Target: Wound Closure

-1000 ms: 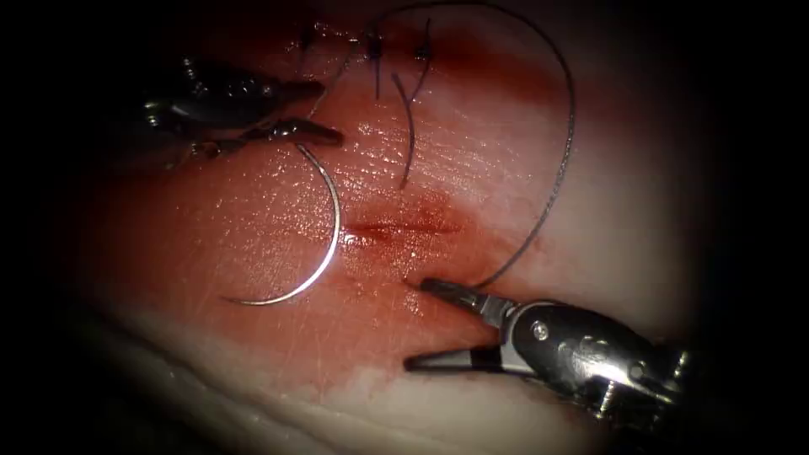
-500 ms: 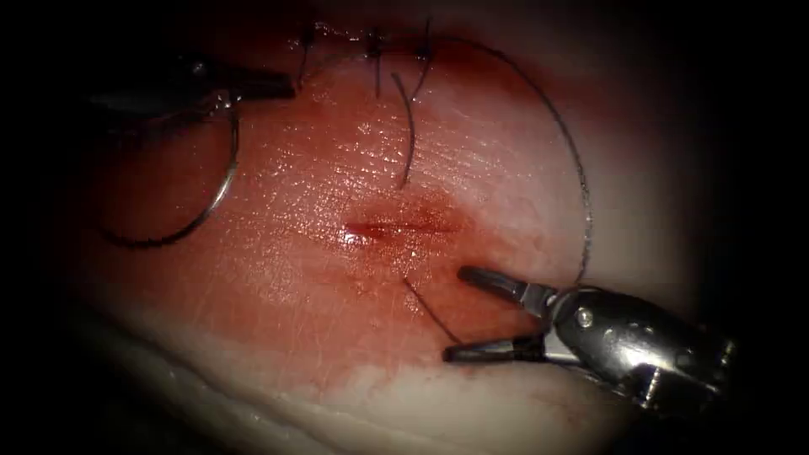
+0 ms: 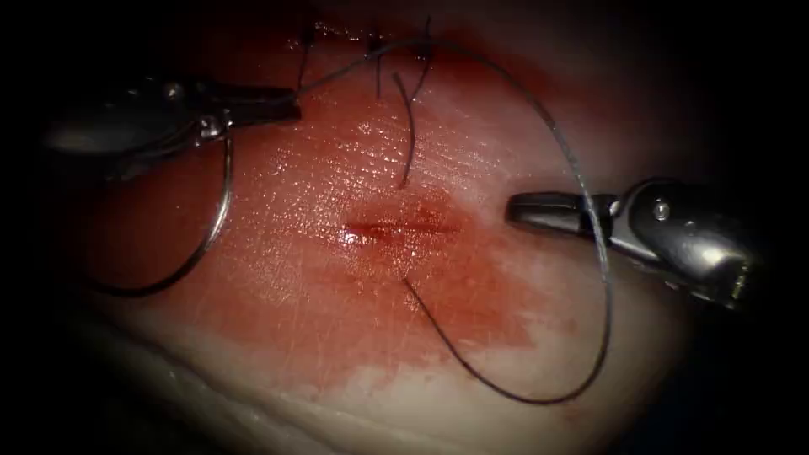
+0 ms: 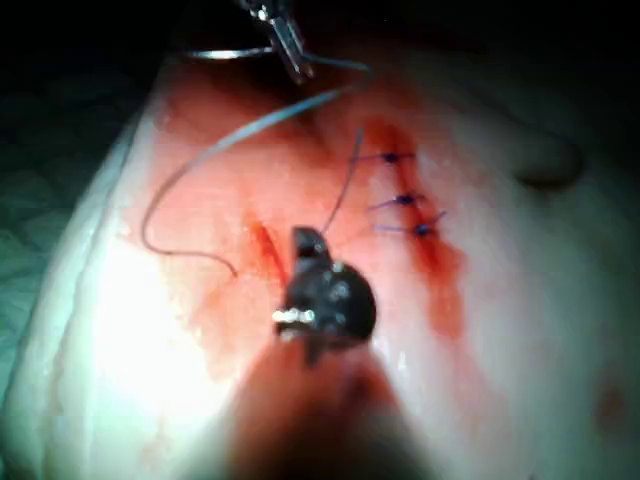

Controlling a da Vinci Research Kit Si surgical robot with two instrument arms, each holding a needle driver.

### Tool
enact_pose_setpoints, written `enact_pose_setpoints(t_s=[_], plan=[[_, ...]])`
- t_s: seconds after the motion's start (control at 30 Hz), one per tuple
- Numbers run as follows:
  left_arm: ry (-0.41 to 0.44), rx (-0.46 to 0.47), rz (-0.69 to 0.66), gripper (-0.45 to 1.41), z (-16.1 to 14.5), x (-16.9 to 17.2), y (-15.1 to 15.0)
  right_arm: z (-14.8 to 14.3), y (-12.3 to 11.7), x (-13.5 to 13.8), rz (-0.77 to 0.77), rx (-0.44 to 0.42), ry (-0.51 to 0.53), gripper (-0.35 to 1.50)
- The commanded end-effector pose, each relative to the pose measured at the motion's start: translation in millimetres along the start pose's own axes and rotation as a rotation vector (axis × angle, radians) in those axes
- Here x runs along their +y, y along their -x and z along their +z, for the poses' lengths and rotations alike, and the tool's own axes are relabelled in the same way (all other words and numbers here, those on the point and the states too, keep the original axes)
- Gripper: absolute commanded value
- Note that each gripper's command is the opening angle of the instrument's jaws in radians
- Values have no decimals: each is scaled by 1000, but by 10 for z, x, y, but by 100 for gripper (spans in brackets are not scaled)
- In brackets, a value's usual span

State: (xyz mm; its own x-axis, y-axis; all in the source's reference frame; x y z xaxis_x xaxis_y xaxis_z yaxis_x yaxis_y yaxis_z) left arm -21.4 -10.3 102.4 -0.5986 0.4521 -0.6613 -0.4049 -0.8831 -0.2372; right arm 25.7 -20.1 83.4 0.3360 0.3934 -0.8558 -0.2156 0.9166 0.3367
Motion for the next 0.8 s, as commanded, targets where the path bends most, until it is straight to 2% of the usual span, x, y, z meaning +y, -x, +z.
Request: enact_pose_setpoints(t_s=[0.03, 0.13, 0.17, 0.4, 0.53, 0.8], plan=[[3, 8, 8, -45, 15, 2, 3, 18, -3, -6, 1, 16, -7, -35], [26, 6, 22, -45, 36, 10, 14, 30, -8, -15, 3, 37, -15, -35], [41, -5, 25, -45, 57, 19, 25, 40, -15, -21, 8, 69, -15, -35], [71, -29, 19, -45, 91, 37, 50, 54, -32, -31, 24, 151, 13, -35], [86, -38, 29, -45, 92, 55, 51, 65, -36, -32, 29, 177, 57, -35], [119, -75, 24, -45, 88, 83, 37, 64, -39, -26, 31, 183, 123, -35]])
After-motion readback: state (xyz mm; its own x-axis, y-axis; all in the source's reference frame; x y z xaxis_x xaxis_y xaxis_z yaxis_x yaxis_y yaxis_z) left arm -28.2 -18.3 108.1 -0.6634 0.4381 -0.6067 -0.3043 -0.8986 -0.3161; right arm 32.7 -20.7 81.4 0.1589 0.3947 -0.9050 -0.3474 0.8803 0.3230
